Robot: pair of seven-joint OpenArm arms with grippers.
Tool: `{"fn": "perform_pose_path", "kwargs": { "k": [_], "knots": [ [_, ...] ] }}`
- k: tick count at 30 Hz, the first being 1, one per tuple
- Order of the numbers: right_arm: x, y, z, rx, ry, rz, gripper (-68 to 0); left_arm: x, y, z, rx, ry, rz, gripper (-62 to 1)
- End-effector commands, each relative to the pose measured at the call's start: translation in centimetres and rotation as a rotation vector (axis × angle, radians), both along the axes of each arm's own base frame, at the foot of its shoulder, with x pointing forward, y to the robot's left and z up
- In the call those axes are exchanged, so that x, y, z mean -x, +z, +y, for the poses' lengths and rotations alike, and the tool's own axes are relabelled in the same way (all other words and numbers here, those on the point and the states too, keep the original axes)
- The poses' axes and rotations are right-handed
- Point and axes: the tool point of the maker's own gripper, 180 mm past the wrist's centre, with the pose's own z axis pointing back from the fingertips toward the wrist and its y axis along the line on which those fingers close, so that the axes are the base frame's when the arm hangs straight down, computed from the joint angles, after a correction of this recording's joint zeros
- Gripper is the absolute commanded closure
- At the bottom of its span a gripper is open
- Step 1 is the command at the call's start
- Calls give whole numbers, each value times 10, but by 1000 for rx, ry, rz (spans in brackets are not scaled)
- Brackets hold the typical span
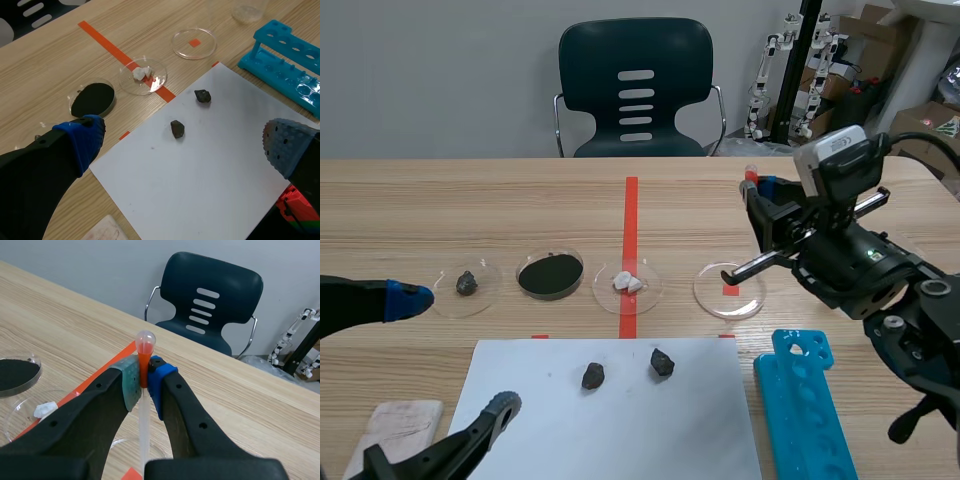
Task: Draw acid from the petri dish
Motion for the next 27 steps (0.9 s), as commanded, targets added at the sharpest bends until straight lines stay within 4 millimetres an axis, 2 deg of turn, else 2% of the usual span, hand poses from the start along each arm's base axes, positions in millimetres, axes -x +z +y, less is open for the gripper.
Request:
{"fn": "perform_pose_path", "kwargs": {
  "k": [1, 27],
  "knots": [
    [-4, 8, -1, -6, -2, -35, -22, -2, 6, -1, 24, 6, -18, -623],
    [-10, 4, -3, 7, 12, -116, -22, -2, 6, -1, 24, 6, -19, -623]
  ]
}}
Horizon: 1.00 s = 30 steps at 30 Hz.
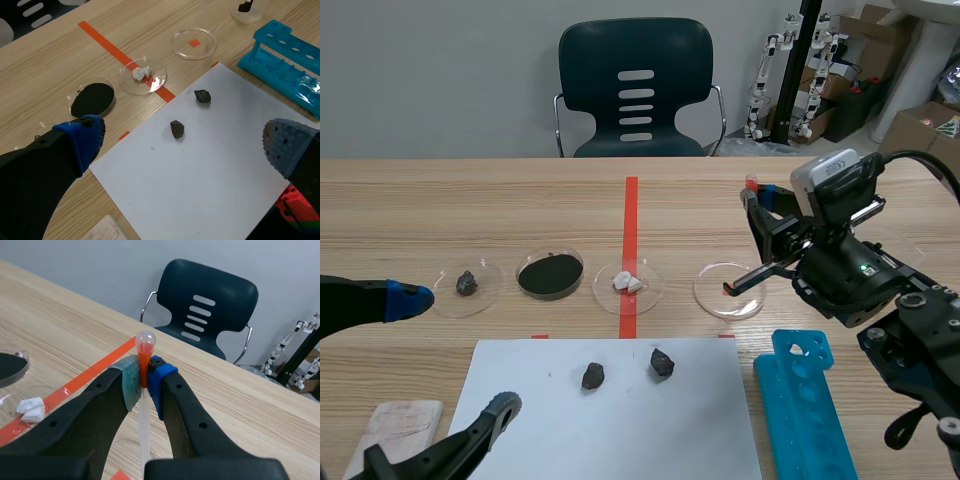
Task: Draw acid from the petri dish
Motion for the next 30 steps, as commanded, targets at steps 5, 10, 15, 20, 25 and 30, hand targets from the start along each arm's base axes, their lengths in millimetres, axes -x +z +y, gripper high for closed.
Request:
{"fn": "perform_pose_path", "kwargs": {
  "k": [5, 10, 15, 20, 25, 30],
  "knots": [
    [-5, 16, 0, -25, 4, -56, -22, -2, 6, -1, 24, 6, -19, -623],
    [-5, 16, 0, -28, 5, -60, -22, -2, 6, -1, 24, 6, -19, -623],
    [-7, 6, 4, -17, 3, -35, -22, -2, 6, -1, 24, 6, -19, -623],
    [-6, 9, 5, -32, 9, -53, -22, -2, 6, -1, 24, 6, -19, -623],
    [-5, 12, 7, -43, 9, -74, -22, -2, 6, -1, 24, 6, -19, -623],
    [-4, 8, 11, -47, 11, -67, -22, -2, 6, -1, 24, 6, -19, -623]
  ]
}}
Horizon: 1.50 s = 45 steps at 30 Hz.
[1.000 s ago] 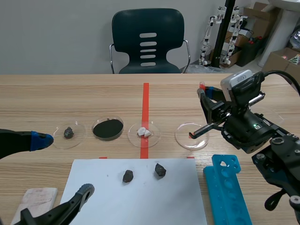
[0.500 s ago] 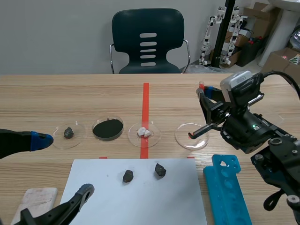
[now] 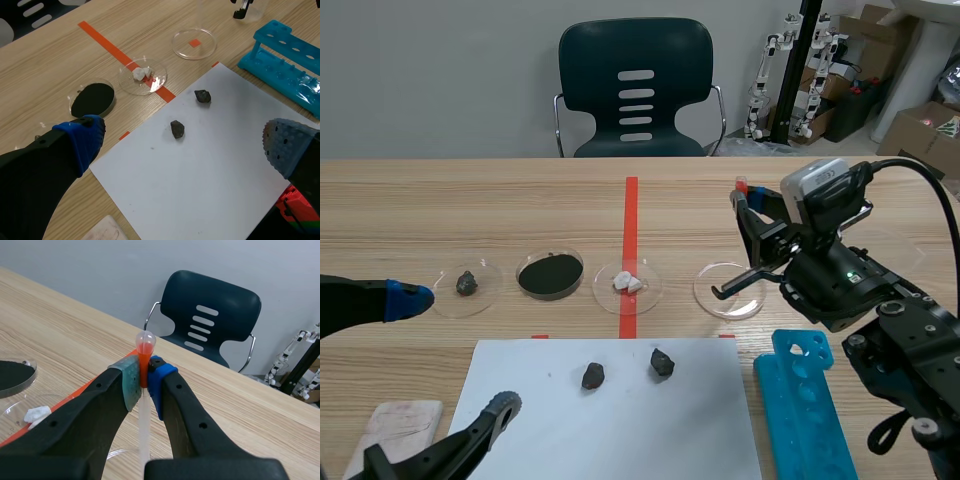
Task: Draw acid from the petri dish
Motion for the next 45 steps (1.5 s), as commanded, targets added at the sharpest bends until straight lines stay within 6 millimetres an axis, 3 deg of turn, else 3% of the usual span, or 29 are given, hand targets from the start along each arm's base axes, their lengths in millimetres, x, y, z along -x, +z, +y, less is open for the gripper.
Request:
{"fn": "perform_pose_path", "kwargs": {
  "k": [1, 18, 45],
  "knots": [
    [-5, 9, 1, -20, 0, -31, -22, -2, 6, -1, 24, 6, -19, -623],
    [-4, -6, 2, -35, -6, 11, -22, -2, 6, -1, 24, 6, -19, -623],
    [-4, -9, 2, -28, -9, 26, -24, -2, 6, -1, 24, 6, -19, -623]
  ]
}}
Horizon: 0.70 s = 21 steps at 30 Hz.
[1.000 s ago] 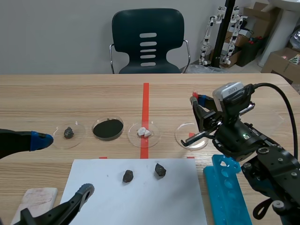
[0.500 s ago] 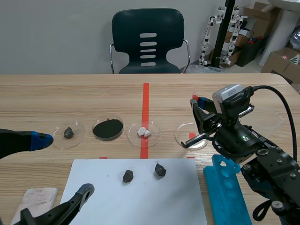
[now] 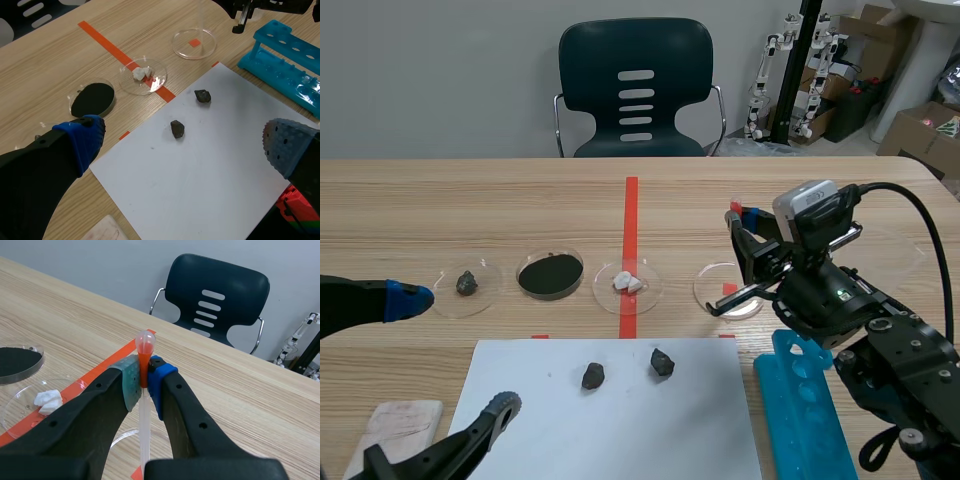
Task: Draw acid from the petri dish
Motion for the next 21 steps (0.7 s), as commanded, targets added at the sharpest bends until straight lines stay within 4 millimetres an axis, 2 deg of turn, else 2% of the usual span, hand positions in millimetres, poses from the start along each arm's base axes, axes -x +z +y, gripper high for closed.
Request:
{"fn": "perform_pose_path", "kwargs": {
  "k": [1, 21],
  "knots": [
    [-8, 13, 0, -8, -2, -37, -24, -2, 6, -1, 24, 6, -19, -623],
    [-9, 11, 0, -5, -4, -30, -38, -2, 6, -1, 24, 6, -19, -623]
  ]
}}
